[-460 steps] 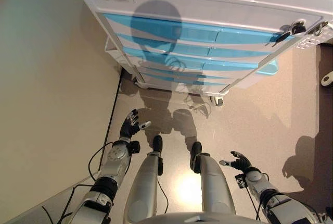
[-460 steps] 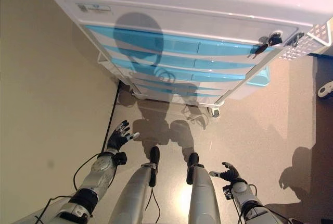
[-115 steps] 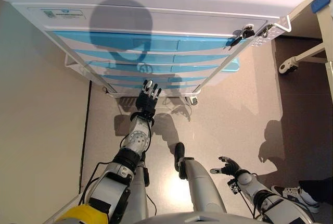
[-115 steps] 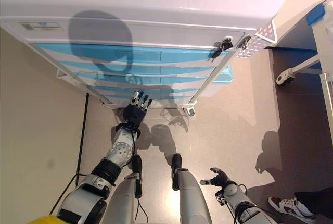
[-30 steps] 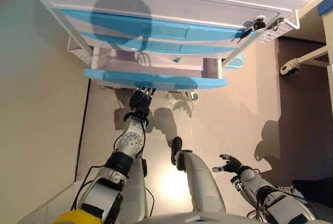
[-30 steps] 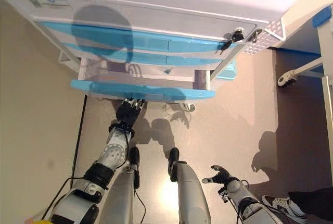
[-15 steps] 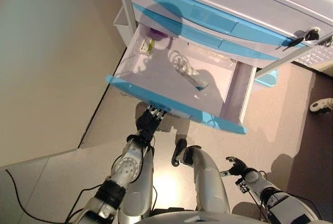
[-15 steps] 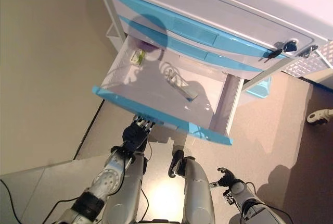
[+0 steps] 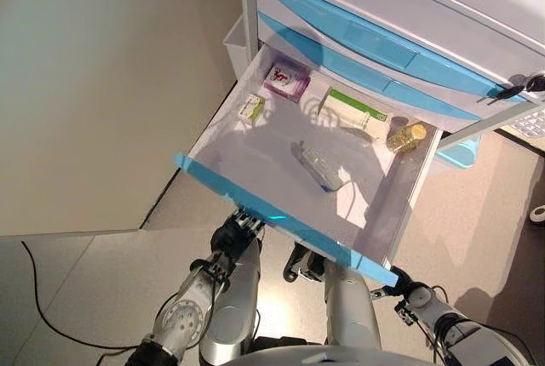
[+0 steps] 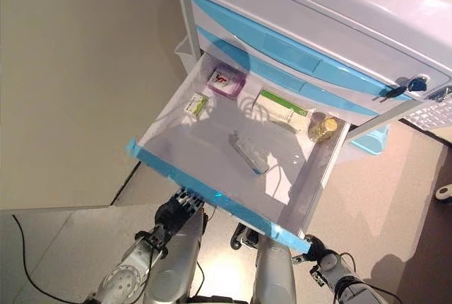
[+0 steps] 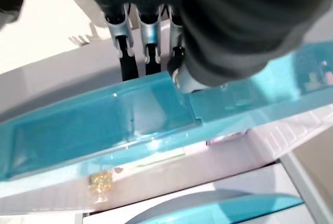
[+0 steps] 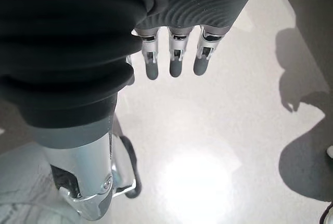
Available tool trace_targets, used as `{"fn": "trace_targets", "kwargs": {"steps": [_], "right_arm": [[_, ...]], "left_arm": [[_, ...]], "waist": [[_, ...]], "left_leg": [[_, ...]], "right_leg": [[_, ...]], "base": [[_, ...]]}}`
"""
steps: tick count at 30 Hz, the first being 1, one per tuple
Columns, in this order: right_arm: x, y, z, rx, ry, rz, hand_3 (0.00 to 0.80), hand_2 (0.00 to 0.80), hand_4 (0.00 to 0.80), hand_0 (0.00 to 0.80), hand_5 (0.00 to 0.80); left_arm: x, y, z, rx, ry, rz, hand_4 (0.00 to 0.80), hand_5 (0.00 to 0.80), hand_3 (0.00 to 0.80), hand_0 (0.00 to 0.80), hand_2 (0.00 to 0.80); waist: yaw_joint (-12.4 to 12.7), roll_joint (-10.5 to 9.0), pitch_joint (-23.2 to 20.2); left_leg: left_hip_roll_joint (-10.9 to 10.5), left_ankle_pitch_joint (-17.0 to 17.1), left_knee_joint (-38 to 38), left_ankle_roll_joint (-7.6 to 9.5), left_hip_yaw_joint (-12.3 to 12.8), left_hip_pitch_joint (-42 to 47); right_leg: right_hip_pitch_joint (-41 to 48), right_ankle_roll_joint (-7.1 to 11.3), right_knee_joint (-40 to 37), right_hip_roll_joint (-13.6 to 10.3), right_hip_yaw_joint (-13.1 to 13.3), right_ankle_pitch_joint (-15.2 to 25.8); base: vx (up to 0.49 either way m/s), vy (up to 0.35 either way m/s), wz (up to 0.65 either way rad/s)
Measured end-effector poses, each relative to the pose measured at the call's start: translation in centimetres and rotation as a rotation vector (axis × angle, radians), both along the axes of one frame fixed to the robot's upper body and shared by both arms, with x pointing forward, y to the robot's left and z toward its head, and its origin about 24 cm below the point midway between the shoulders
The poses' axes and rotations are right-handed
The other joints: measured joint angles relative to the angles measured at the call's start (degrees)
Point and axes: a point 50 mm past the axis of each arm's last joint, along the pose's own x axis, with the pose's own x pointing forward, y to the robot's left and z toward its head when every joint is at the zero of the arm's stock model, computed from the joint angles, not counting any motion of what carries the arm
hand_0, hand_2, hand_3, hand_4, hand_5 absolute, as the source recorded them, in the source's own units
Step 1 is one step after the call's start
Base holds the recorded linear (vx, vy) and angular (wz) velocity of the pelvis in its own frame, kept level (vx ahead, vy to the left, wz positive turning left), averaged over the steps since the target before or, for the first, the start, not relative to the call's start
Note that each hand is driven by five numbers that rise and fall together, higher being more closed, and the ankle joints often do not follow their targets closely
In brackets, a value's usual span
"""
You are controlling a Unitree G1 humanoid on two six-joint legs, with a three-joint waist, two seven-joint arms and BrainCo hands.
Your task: Open the drawer and pick up the medicine
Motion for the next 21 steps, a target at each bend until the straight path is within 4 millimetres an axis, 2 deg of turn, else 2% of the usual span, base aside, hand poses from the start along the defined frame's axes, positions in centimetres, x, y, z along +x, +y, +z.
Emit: {"fn": "trace_targets", "kwargs": {"steps": [7, 10, 11, 13, 14, 15, 18, 19, 20, 21], "right_arm": [[-0.4, -0.2, -0.1, 0.0, 0.004, -0.002, 0.0, 0.0, 0.0, 0.0, 0.0], [-1.4, -0.8, -0.3, -0.016, 0.026, -0.019, 0.0, 0.0, 0.0, 0.0, 0.0], [-1.7, -1.0, -0.3, -0.018, 0.029, -0.025, 0.0, 0.0, 0.0, 0.0, 0.0], [-1.7, -1.3, -0.3, -0.021, 0.021, -0.039, 0.0, 0.0, 0.0, 0.0, 0.0], [-1.7, -1.2, -0.2, -0.02, 0.008, -0.036, 0.0, 0.0, 0.0, 0.0, 0.0], [-1.9, -1.3, -0.2, -0.021, 0.007, -0.036, 0.0, 0.0, 0.0, 0.0, 0.0], [-1.9, -1.3, -0.2, -0.015, -0.007, -0.046, 0.0, 0.0, 0.0, 0.0, 0.0], [-2.1, -1.6, -0.1, -0.023, -0.012, -0.056, 0.0, 0.0, 0.0, 0.0, 0.0], [-2.0, -1.6, -0.1, -0.023, -0.014, -0.06, 0.0, 0.0, 0.0, 0.0, 0.0], [-2.2, -1.7, 0.0, -0.022, -0.019, -0.077, 0.0, 0.0, 0.0, 0.0, 0.0]], "left_arm": [[-1.9, 0.2, -1.6, -0.118, 0.083, 0.067, 0.8, 0.8, 0.8, 0.8, 0.8], [-2.4, -0.5, -2.9, -0.177, 0.149, 0.11, 0.8, 0.8, 0.8, 0.8, 0.8], [-2.5, -0.6, -3.0, -0.177, 0.159, 0.116, 0.464, 0.464, 0.464, 0.464, 0.464], [-2.6, -0.2, -3.8, -0.16, 0.191, 0.137, 0.467, 0.467, 0.467, 0.467, 0.467], [-2.8, 0.4, -4.3, -0.134, 0.209, 0.159, 0.317, 0.317, 0.317, 0.317, 0.317], [-2.8, 1.0, -4.5, -0.121, 0.216, 0.184, 0.0, 0.0, 0.0, 0.0, 0.0], [-3.3, 7.1, -5.4, 0.04, 0.221, 0.429, 0.0, 0.0, 0.0, 0.0, 0.0], [-4.1, 9.6, -5.9, 0.165, 0.248, 0.483, 0.0, 0.0, 0.0, 0.0, 0.0], [-4.6, 10.5, -6.3, 0.214, 0.28, 0.506, 0.0, 0.0, 0.0, 0.0, 0.0], [-5.7, 12.5, -6.8, 0.328, 0.33, 0.522, 0.0, 0.0, 0.0, 0.0, 0.0]], "waist": [[0.2, 0.39, -0.6], [1.0, 1.64, -3.4], [1.0, 1.84, -4.0], [1.0, 2.34, -5.7], [0.9, 2.39, -7.0], [0.8, 2.48, -7.6], [1.0, 2.93, -10.0], [0.3, 3.5, -10.5], [0.7, 3.69, -10.6], [-0.2, 3.96, -11.2]], "left_leg": [[0.4, 0.0, -1.6, -0.03, 0.2, 0.8], [0.4, 0.0, -2.4, -0.09, 0.3, 0.7], [0.3, 0.0, -2.5, -0.08, 0.3, 0.7], [0.5, 0.0, -2.9, -0.03, 0.3, 0.7], [0.6, 0.0, -3.0, -0.04, 0.3, 0.8], [0.7, 0.0, -3.1, -0.06, 0.3, 0.8], [0.9, 0.1, -4.4, 0.1, 0.3, 0.9], [1.1, 0.2, -5.0, 0.24, 0.5, 1.4], [1.1, 0.2, -5.3, 0.28, 0.6, 1.6], [1.2, 0.2, -5.8, 0.27, 0.9, 1.8]], "right_leg": [[0.5, 0.21, -1.2, 0.3, 0.0, -0.1], [0.4, 0.35, -1.9, 0.3, 0.0, -0.1], [0.5, 0.4, -2.0, 0.3, -0.1, -0.1], [0.5, 0.58, -2.6, 0.5, -0.2, -0.2], [0.5, 0.59, -2.9, 0.7, -0.2, -0.2], [0.6, 0.6, -3.2, 0.8, -0.2, -0.2], [0.6, 0.88, -4.4, 1.2, -0.2, 0.1], [1.1, 1.07, -5.5, 1.5, 0.0, 0.6], [1.4, 1.23, -5.8, 1.5, 0.0, 0.7], [1.5, 1.6, -6.9, 1.7, 0.4, 1.2]], "base": [[0.037, 0.013, -0.01], [0.047, 0.007, 0.02], [0.08, 0.011, 0.04], [0.054, 0.008, 0.0], [0.04, 0.006, -0.02], [0.079, 0.01, 0.0], [0.065, 0.021, 0.02], [0.06, 0.033, -0.06], [0.072, 0.038, -0.1], [0.049, 0.026, -0.15]]}}
